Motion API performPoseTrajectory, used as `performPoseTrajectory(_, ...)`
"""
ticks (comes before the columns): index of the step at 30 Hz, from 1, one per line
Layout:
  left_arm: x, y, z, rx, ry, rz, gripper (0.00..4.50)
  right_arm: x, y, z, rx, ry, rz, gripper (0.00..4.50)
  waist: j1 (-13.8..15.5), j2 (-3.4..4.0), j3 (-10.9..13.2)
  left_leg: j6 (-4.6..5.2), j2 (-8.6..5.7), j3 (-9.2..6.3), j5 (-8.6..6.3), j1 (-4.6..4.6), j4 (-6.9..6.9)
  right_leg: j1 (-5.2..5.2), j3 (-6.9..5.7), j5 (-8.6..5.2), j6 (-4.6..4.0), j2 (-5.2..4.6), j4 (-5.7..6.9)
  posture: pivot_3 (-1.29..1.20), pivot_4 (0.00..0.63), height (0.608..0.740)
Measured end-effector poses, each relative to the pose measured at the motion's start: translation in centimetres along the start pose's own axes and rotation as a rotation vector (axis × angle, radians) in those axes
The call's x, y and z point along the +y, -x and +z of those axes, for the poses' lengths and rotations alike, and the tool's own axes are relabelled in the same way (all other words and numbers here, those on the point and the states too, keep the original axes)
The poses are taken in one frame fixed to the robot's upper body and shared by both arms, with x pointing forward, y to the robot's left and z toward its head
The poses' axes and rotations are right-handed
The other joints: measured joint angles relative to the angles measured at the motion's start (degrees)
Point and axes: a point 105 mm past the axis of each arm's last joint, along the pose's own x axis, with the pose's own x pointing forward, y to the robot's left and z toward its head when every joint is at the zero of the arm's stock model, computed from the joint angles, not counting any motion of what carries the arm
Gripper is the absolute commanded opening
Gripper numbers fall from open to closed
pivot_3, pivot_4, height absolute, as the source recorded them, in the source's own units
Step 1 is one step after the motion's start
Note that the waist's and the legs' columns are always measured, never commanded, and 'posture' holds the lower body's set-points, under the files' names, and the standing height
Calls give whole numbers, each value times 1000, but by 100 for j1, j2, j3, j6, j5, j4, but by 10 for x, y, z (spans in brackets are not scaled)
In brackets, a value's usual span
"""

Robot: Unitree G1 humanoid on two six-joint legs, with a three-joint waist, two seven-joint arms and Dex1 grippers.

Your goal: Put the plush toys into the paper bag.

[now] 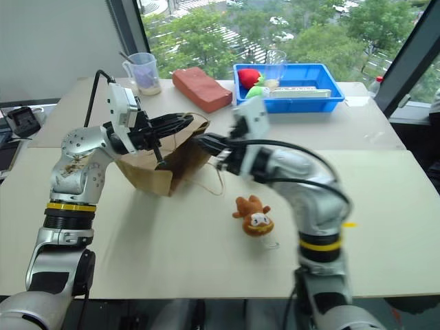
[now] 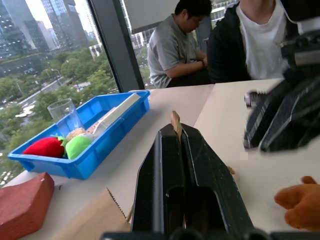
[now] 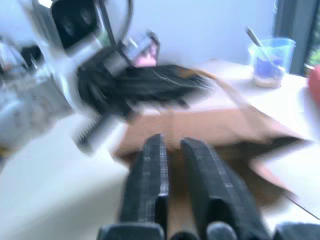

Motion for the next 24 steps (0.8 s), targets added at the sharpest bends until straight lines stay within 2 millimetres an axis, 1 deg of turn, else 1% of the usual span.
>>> performPoseTrajectory(1,-3,3,2,10,13,-26,0,-6,12,-14,70,4,-20,2270,13,0,0,2,-1,1,-1,-1,-2,0,0,-2,2,0,-2,0,150,740)
performPoseTrajectory(2,-7,6,3,20,26,-57,0,-10,25,-30,141,-3,-34,2606,13,0,0,3,0,4,-2,-3,-2,-1,1,-2,3,1,-3,0,150,740)
performPoseTrajectory(4,-15,9,3,48,38,-109,0,-12,46,-56,257,-13,-30,3287,10,0,0,4,1,8,-2,-4,-2,-2,4,-4,5,1,-4,0,150,740)
performPoseTrajectory(5,-18,9,2,54,50,-130,0,-12,54,-65,296,-10,-26,3610,11,0,0,4,1,11,-2,-4,-1,-1,6,-4,5,1,-4,0,150,740)
performPoseTrajectory(6,-22,9,1,59,61,-153,0,-12,61,-72,326,2,-21,3998,5,0,0,4,1,14,-2,-4,4,-1,8,-4,5,1,-4,0,150,740)
performPoseTrajectory(7,-26,8,0,60,69,-176,0,-12,68,-77,350,18,-19,4286,-8,-1,1,4,2,19,-2,-4,10,1,13,-4,5,2,-12,0,150,740)
performPoseTrajectory(9,-30,7,0,63,77,-201,0,-10,75,-84,381,30,3,4286,-16,-2,2,4,6,22,-2,-1,10,8,17,-3,4,6,-50,0,150,740)
performPoseTrajectory(10,-31,7,0,63,75,-206,0,-7,76,-89,398,31,24,4286,-15,-2,2,4,10,21,-2,2,12,12,16,-2,2,9,-49,0,150,740)
performPoseTrajectory(14,-31,7,0,63,73,-209,0,5,71,-114,437,-37,75,4286,1,-4,3,6,28,20,-3,55,9,75,12,-2,2,13,-62,0,150,740)
performPoseTrajectory(18,-31,7,0,63,73,-204,0,4,70,-141,487,-77,63,4286,40,-4,3,9,25,19,-5,54,11,78,12,-2,2,11,-66,0,150,740)
performPoseTrajectory(20,-31,7,0,63,70,-202,0,2,70,-147,501,-64,56,4286,56,-4,3,9,25,19,-5,52,11,76,13,-2,2,10,-66,0,150,740)
performPoseTrajectory(23,-29,6,0,63,68,-191,0,-1,69,-148,497,-22,46,3462,52,-4,3,9,26,19,-5,53,11,76,13,-2,2,11,-67,0,150,740)
performPoseTrajectory(24,-29,6,0,63,68,-188,0,-3,70,-148,496,-12,40,3067,52,-4,3,9,26,19,-5,53,11,77,13,-2,2,11,-67,0,150,740)
